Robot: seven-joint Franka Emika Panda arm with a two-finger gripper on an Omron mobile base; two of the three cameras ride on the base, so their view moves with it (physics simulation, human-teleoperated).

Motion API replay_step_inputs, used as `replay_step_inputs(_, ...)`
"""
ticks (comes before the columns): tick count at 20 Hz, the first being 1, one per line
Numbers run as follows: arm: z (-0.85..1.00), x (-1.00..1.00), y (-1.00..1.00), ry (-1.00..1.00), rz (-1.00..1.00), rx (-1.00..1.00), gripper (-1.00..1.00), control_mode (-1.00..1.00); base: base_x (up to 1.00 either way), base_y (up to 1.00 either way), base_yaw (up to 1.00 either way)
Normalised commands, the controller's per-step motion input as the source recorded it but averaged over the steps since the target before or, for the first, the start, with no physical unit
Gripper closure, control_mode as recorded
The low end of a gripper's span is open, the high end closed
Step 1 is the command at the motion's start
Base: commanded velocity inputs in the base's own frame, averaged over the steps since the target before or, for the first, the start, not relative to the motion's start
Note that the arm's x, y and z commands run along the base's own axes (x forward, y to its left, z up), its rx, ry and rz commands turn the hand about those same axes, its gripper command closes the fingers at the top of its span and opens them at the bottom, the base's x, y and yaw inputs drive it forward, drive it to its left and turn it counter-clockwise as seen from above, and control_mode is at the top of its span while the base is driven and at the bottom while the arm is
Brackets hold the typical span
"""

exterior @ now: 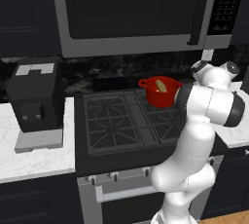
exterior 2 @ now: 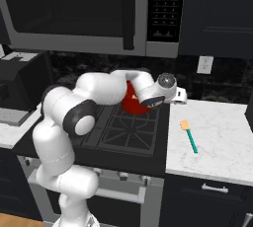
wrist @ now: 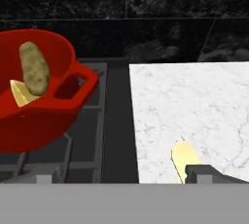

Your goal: Put the lemon wedge and potato in the pot. Retrieve the spatula and lightly stir the vegetables in the pot.

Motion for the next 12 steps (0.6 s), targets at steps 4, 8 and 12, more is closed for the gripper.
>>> replay_step_inputs(4, -0.07, -0.01, -0.40, 0.00, 0.00, 0.01, -1.00, -1.00, 0.00, 0.00, 0.00)
replay_step_inputs(8, -0.15, -0.06, -0.31, 0.11, 0.00, 0.02, -1.00, -1.00, 0.00, 0.00, 0.00)
replay_step_inputs(12, -0.30, 0.00, -0.37, 0.17, 0.00, 0.00, -1.00, -1.00, 0.00, 0.00, 0.00)
